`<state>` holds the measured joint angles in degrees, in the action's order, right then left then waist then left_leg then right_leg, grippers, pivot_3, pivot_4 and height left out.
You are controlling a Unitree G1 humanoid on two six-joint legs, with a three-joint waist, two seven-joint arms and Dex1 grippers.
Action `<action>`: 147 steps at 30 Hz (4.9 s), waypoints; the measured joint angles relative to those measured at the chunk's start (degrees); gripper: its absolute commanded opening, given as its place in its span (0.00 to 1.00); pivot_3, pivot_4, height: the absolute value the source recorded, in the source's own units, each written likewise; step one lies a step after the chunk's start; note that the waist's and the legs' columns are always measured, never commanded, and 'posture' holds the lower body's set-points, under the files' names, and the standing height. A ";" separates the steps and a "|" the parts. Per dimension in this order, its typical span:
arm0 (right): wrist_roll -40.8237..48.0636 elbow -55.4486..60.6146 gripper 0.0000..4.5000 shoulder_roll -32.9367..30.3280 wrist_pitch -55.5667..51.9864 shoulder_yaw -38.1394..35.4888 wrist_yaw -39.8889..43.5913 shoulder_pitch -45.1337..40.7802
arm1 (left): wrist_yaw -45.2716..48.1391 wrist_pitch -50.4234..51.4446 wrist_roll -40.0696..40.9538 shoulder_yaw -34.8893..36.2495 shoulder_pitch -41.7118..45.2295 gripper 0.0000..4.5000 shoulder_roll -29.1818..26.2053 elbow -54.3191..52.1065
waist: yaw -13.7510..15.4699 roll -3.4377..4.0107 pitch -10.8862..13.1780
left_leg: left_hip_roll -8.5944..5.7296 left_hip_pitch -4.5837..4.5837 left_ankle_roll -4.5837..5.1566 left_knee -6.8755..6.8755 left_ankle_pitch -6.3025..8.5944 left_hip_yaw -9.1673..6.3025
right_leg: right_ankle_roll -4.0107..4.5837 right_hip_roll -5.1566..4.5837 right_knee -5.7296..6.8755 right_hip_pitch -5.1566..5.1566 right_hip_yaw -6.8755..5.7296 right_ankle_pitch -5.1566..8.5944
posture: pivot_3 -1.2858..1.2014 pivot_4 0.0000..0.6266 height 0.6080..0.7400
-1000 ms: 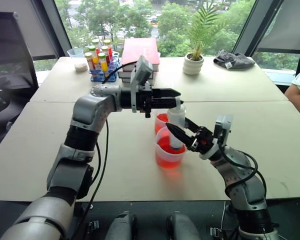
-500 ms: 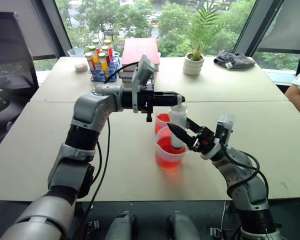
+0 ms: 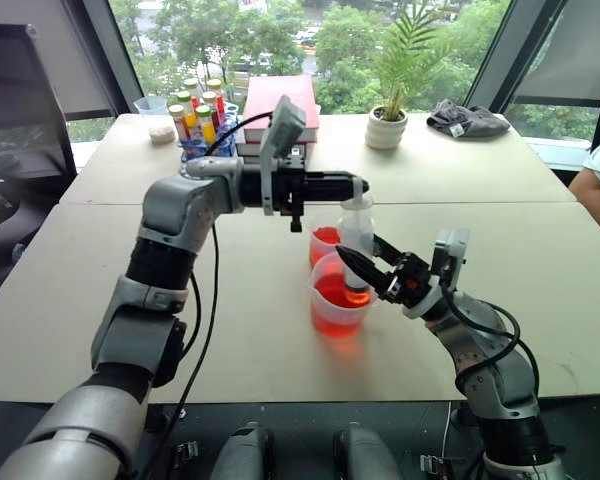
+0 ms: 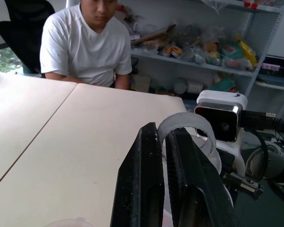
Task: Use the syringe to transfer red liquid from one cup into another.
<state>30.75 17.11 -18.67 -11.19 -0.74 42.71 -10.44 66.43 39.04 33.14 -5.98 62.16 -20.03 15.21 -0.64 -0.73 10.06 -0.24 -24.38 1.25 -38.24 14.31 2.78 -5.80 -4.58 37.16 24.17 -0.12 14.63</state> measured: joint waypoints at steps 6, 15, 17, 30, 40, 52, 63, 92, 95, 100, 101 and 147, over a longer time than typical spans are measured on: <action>0.23 -0.42 0.31 -0.25 0.26 0.13 0.02 -0.33 | 0.00 -0.89 0.06 0.00 0.58 0.01 -0.89 0.49 | 0.00 0.00 0.00 | 0.00 0.00 0.00 0.00 0.00 0.00 | 0.00 0.00 0.00 0.00 0.00 0.00 | 0.52 0.24 1.00; 1.29 -0.01 0.31 -0.39 -1.38 1.33 0.52 -2.56 | 0.09 -0.53 0.28 1.12 0.49 0.54 -3.70 0.07 | -0.15 0.00 0.00 | 0.02 0.00 0.00 0.01 0.00 -0.01 | 0.00 0.02 0.03 0.04 0.00 0.00 | 0.52 0.24 1.00; 1.80 0.75 0.31 -0.38 -2.28 1.64 0.52 -3.47 | 0.04 -0.38 0.29 2.24 0.39 0.79 -4.29 -0.36 | -0.07 0.00 0.00 | 0.01 -0.01 0.00 0.01 0.00 -0.01 | 0.00 0.01 0.02 0.04 0.00 0.00 | 0.52 0.24 1.00; 5.01 1.41 0.31 -0.40 -8.00 0.19 -2.31 -7.92 | 0.43 2.99 1.19 5.16 -7.86 0.99 -12.63 -7.26 | -0.23 0.03 0.01 | 0.01 0.00 0.00 0.01 0.00 0.01 | 0.00 -0.03 0.05 0.06 0.01 0.00 | 0.52 0.24 1.00; 10.68 -7.82 0.31 -0.74 -12.51 -6.64 -6.29 -30.64 | -2.43 4.53 1.46 7.49 -11.72 0.99 -15.57 -10.11 | -0.04 0.02 0.01 | 0.00 0.00 -0.01 0.01 -0.01 0.01 | 0.01 -0.09 0.06 0.06 -0.01 -0.01 | 0.52 0.24 1.00; -2.07 -37.56 0.31 6.73 8.47 -4.25 2.28 -36.36 | -4.08 4.80 2.59 7.56 -6.45 0.99 -12.64 -10.17 | -0.14 0.03 0.02 | -0.01 -0.07 -0.02 0.07 -0.01 0.06 | 0.01 -0.08 0.01 0.12 -0.01 -0.01 | 0.52 0.24 1.00; -4.86 -39.17 0.31 7.48 11.08 -3.92 4.36 -34.19 | -3.94 -1.98 0.56 6.79 4.22 0.99 -4.73 1.31 | -0.30 0.03 0.02 | 0.00 -0.05 -0.05 0.08 -0.03 0.06 | 0.00 -0.06 0.04 0.14 -0.01 -0.01 | 0.52 0.24 1.00; -6.38 -36.89 0.31 6.36 10.10 -4.12 5.66 -31.59 | -1.74 -10.46 -7.19 6.73 10.00 0.01 2.67 15.60 | -0.22 0.04 0.02 | 0.00 -0.07 -0.04 0.07 -0.03 0.07 | 0.00 -0.04 0.03 0.15 -0.01 -0.01 | 0.52 0.24 1.00; -6.37 -35.36 0.31 6.19 8.54 -4.12 5.31 -31.46 | -1.24 -11.13 -7.86 6.68 10.00 0.01 2.70 15.60 | -0.22 0.04 0.02 | 0.00 -0.07 -0.04 0.08 -0.03 0.07 | 0.00 -0.04 0.03 0.15 -0.01 -0.01 | 0.52 0.24 1.00; -5.78 -31.83 0.31 5.78 4.47 -4.21 4.34 -30.91 | -0.47 -12.18 -8.80 6.67 9.60 0.01 2.67 14.97 | -0.20 0.04 0.02 | 0.00 -0.07 -0.04 0.08 -0.03 0.07 | 0.00 -0.05 0.03 0.15 -0.01 -0.01 | 0.52 0.24 1.00; -5.71 -31.36 0.31 5.74 3.80 -4.22 4.14 -30.90 | -0.45 -12.21 -8.82 6.68 9.53 0.01 2.66 14.96 | -0.20 0.04 0.02 | 0.00 -0.07 -0.05 0.07 -0.02 0.07 | 0.00 -0.05 0.03 0.15 -0.01 -0.01 | 0.52 0.24 1.00; -4.64 -27.31 0.31 5.28 -0.26 -4.67 2.37 -33.34 | -3.35 -3.37 -5.38 10.26 3.31 1.00 -5.50 4.44 | -0.49 0.05 0.03 | 0.02 -0.05 -0.04 0.12 -0.02 0.05 | 0.00 -0.05 0.05 0.18 0.00 -0.01 | 0.52 0.24 1.00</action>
<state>26.11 -10.19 -13.39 -11.45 -5.42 45.07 -43.78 63.08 35.67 27.75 4.28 65.46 -25.52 19.65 -1.13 -0.68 10.09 -0.22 -24.44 1.20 -38.12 14.28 2.83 -5.80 -4.64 37.20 24.35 -0.12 14.62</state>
